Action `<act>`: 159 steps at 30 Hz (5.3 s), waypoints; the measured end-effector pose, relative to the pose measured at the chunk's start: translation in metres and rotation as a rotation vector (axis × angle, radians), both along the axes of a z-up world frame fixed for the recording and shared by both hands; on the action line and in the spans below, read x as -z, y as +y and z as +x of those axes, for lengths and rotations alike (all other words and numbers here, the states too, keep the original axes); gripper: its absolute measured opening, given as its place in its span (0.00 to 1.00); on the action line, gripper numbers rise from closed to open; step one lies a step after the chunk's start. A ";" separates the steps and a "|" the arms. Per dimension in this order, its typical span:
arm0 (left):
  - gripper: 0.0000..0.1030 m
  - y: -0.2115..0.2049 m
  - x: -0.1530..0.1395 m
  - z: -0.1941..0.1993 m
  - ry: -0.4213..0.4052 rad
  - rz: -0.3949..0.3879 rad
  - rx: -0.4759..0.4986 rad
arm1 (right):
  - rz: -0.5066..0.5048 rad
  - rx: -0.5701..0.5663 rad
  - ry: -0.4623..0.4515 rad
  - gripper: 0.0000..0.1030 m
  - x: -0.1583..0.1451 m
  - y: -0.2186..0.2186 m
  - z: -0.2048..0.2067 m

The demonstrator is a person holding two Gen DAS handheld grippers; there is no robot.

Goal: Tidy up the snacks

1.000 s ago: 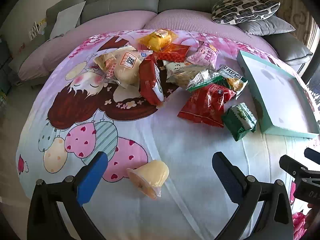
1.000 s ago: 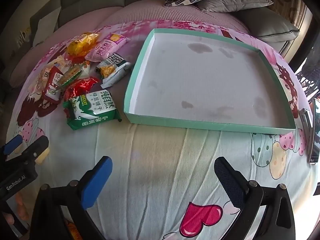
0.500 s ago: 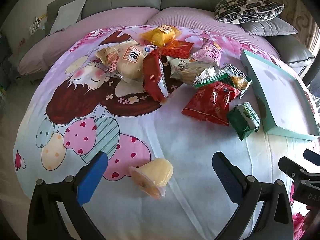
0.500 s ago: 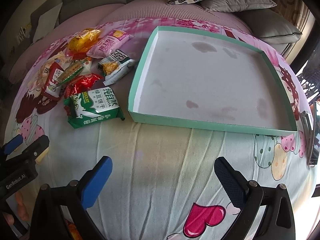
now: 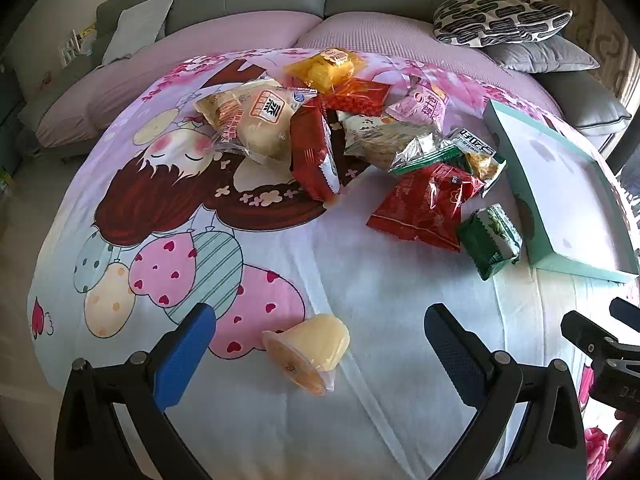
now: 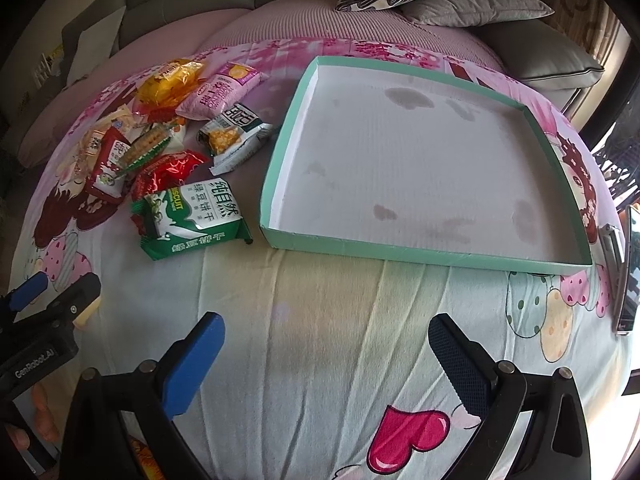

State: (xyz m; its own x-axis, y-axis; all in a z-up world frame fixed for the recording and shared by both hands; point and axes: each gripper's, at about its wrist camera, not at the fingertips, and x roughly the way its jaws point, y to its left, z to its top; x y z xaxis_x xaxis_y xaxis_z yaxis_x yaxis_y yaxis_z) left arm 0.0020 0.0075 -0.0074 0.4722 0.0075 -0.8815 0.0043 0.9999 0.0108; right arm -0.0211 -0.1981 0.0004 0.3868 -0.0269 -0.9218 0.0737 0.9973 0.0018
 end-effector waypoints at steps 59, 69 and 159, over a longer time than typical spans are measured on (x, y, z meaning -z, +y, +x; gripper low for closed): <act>0.48 0.035 0.022 -0.003 0.102 -0.135 -0.056 | -0.071 -0.306 -0.164 0.31 -0.007 0.080 0.049; 0.48 0.043 0.011 -0.009 0.124 -0.151 -0.071 | 0.124 -0.202 -0.161 0.26 -0.033 0.054 0.041; 0.92 -0.115 -0.043 0.134 -0.067 -0.146 -0.082 | 0.081 0.486 -0.282 1.00 -0.054 -0.178 0.095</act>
State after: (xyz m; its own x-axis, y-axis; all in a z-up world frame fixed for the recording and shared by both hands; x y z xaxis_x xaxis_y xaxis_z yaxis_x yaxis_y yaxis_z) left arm 0.1355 -0.1072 0.0353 0.5331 -0.0772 -0.8425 -0.0729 0.9879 -0.1366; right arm 0.0738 -0.3765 0.0547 0.5790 -0.1972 -0.7911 0.5099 0.8448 0.1626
